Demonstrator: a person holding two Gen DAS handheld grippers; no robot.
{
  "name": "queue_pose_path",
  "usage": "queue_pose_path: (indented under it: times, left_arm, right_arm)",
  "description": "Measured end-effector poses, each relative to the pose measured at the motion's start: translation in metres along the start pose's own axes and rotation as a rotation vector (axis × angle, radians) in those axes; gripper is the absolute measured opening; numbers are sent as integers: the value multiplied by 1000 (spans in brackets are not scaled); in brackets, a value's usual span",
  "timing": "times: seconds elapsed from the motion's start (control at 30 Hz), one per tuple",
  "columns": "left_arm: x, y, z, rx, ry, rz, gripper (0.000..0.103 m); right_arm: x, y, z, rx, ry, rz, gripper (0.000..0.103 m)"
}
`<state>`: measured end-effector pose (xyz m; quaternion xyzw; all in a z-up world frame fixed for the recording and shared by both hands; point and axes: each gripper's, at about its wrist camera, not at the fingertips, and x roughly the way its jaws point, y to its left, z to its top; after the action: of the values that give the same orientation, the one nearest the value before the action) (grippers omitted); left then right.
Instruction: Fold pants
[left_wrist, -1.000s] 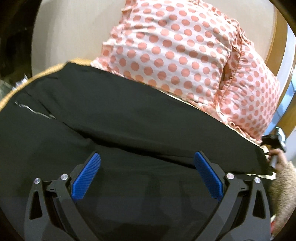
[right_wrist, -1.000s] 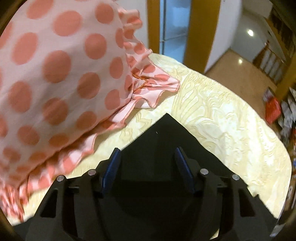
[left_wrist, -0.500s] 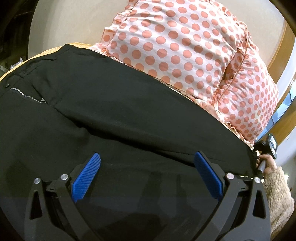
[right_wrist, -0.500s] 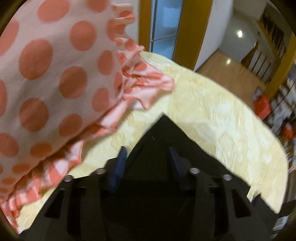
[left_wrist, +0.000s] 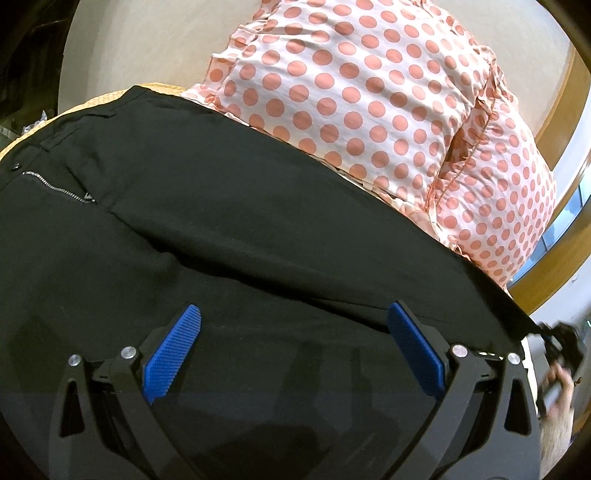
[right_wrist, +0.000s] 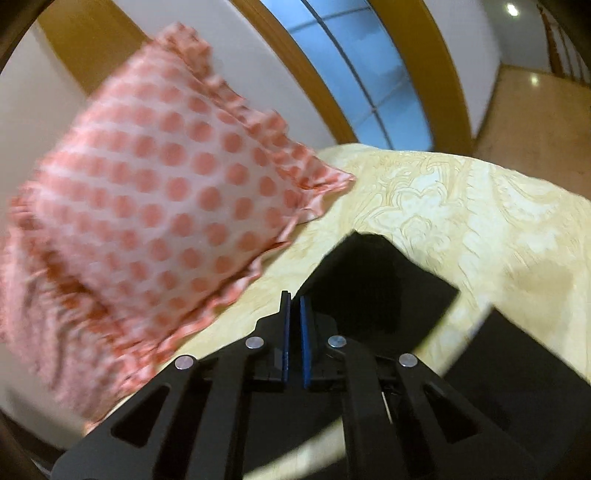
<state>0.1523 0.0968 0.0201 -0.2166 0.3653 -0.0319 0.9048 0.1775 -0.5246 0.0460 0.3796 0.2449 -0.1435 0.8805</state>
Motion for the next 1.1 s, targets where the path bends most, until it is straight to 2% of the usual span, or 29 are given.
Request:
queue_pose_path:
  times: [0.1, 0.17, 0.3, 0.37, 0.4, 0.43, 0.5, 0.6, 0.67, 0.77, 0.83, 0.9, 1.0, 1.1]
  left_arm:
    - [0, 3, 1, -3, 1, 0, 101]
    - [0, 3, 1, -2, 2, -1, 101]
    - [1, 4, 0, 2, 9, 4, 101]
    - [0, 5, 0, 0, 9, 7, 101]
    - [0, 5, 0, -4, 7, 10, 101]
    - [0, 5, 0, -6, 5, 13, 101]
    - [0, 5, 0, -11, 4, 16, 101]
    - [0, 5, 0, -11, 9, 22, 101]
    - [1, 4, 0, -10, 13, 24, 101]
    - [1, 4, 0, -12, 13, 23, 101]
    - [1, 4, 0, -11, 13, 24, 101]
    - [1, 4, 0, -11, 13, 24, 101]
    - [1, 3, 0, -11, 13, 23, 101]
    - [1, 3, 1, -13, 12, 19, 101]
  right_arm:
    - [-48, -17, -28, 8, -20, 48, 5]
    - [-73, -34, -49, 19, -35, 19, 5]
    - [-71, -66, -60, 114, 38, 9, 5]
    - [-64, -74, -59, 179, 96, 60, 8]
    - [-65, -77, -61, 196, 109, 86, 14]
    - [-63, -75, -61, 216, 122, 116, 33]
    - [-60, -73, -61, 241, 122, 167, 58]
    - [-44, -62, -64, 304, 178, 301, 58]
    - [-30, -52, -67, 333, 229, 356, 58]
    - [-6, -32, -73, 341, 311, 379, 58]
    - [12, -23, -78, 358, 369, 345, 58]
    - [20, -21, -79, 366, 376, 273, 47]
    - [15, -25, -74, 392, 312, 195, 45]
    - [-1, -38, -69, 416, 207, 114, 45]
